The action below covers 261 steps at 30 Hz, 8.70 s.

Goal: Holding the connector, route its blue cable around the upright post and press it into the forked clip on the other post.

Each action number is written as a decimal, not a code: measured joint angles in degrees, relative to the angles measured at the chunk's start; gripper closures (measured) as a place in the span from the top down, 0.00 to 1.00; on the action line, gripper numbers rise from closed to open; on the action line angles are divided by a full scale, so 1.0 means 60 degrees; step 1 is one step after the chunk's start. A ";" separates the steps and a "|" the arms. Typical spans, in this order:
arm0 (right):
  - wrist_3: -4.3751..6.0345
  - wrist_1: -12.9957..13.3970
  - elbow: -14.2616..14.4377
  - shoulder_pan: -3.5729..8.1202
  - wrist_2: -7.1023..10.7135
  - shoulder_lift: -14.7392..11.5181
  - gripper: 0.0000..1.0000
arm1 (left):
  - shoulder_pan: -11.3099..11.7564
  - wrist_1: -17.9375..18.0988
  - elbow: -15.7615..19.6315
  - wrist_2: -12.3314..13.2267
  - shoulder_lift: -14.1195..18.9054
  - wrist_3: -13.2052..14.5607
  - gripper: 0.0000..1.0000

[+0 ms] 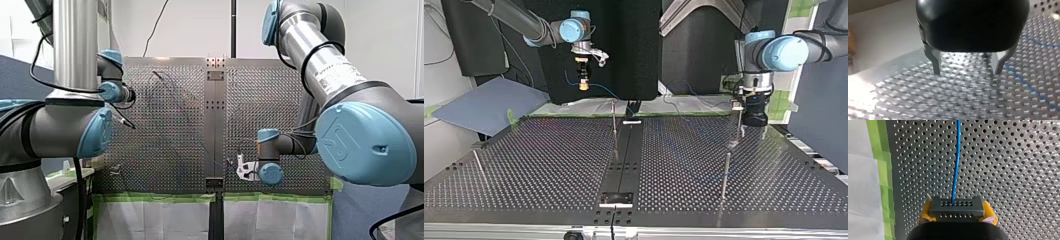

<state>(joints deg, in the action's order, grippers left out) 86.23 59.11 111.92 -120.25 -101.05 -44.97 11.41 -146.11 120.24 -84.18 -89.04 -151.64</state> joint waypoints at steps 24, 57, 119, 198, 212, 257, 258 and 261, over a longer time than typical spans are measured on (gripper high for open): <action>-0.0004 0.0004 0.0000 0.0039 0.0012 0.0000 0.00 | -0.0021 -0.1981 -0.1867 -0.0881 0.1985 0.1982 1.00; 0.0017 0.0021 -0.0012 -0.0003 0.0097 0.0000 0.00 | -0.2485 -0.4670 -0.3863 -0.2082 0.1600 0.4674 1.00; -0.0029 -0.0088 -0.0012 -0.0034 0.0112 -0.0002 0.00 | -0.2832 -0.9413 -0.4179 -0.2669 0.1041 0.9526 1.00; 0.0077 -0.0042 -0.0012 -0.0056 0.0375 0.0000 0.00 | -0.5929 -0.5096 -0.5264 -0.5081 -0.1758 1.2928 1.00; 0.0069 -0.0094 -0.0012 -0.0062 0.0375 0.0000 0.00 | -0.5671 -0.4160 -0.5273 -0.5536 -0.2224 1.4163 1.00; 0.0089 -0.0046 -0.0013 -0.0092 0.0394 -0.0001 0.00 | -0.5453 -0.3453 -0.6282 -0.6679 -0.4148 1.4762 1.00; 0.0089 -0.0046 -0.0012 -0.0092 0.0403 0.0000 0.00 | -0.5441 -0.3438 -0.6283 -0.6671 -0.4148 1.4766 1.00; 0.0089 -0.0048 -0.0012 -0.0092 0.0460 0.0000 0.00 | -0.5424 -0.3415 -0.6288 -0.6665 -0.4148 1.4771 1.00</action>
<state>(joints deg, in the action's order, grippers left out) 86.77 58.82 111.85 -120.81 -98.29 -44.97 -21.13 -166.60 82.51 -124.18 -113.93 -63.01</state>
